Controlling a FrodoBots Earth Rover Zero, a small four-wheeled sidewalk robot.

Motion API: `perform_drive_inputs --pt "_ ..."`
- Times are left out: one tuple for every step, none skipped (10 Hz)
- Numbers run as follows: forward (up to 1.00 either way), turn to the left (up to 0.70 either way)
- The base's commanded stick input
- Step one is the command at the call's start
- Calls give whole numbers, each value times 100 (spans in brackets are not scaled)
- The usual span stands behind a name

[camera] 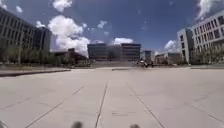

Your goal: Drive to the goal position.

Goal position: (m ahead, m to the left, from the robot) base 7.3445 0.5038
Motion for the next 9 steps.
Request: perform_drive_inputs --pt "70 0" --pt "70 0" --pt "70 0" --pt "70 1" --pt "70 20" --pt "70 33" --pt "70 27" --pt "70 18" --pt "70 1"
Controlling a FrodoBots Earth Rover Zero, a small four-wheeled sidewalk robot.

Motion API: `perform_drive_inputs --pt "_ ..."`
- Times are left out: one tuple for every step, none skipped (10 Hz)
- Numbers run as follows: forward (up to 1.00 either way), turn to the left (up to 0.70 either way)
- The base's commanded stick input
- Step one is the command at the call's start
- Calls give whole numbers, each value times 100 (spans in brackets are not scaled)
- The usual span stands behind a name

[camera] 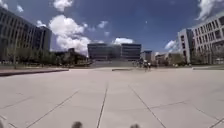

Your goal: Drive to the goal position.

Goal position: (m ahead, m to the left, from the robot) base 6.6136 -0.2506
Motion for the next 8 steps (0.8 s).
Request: perform_drive_inputs --pt "70 0" --pt "70 0" --pt "70 0" --pt "70 0" --pt "70 0" --pt "70 0" --pt "70 0" --pt "70 0"
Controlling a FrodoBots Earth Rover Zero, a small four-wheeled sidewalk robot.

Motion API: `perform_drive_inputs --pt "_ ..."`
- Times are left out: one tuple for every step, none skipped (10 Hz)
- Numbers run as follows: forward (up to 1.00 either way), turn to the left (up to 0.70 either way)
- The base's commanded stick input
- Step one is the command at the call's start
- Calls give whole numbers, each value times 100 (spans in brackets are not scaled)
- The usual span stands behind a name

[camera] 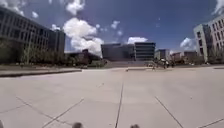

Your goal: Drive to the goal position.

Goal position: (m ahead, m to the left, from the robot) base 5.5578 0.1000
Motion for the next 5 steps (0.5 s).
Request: perform_drive_inputs --pt "70 0" --pt "70 0" --pt "70 0" --pt "70 0" --pt "70 0"
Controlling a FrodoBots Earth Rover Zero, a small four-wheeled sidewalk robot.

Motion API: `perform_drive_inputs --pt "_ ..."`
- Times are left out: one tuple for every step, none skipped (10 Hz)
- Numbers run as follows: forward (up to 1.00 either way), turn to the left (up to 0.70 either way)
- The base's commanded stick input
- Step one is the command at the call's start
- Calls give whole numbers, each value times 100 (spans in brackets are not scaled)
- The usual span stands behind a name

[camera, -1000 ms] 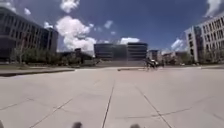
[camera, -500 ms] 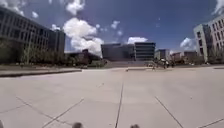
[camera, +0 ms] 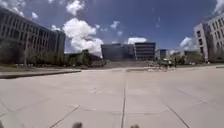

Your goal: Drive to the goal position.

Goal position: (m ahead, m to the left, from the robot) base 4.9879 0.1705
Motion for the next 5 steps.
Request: perform_drive_inputs --pt "70 0" --pt "70 0" --pt "70 0" --pt "70 0" --pt "70 0"
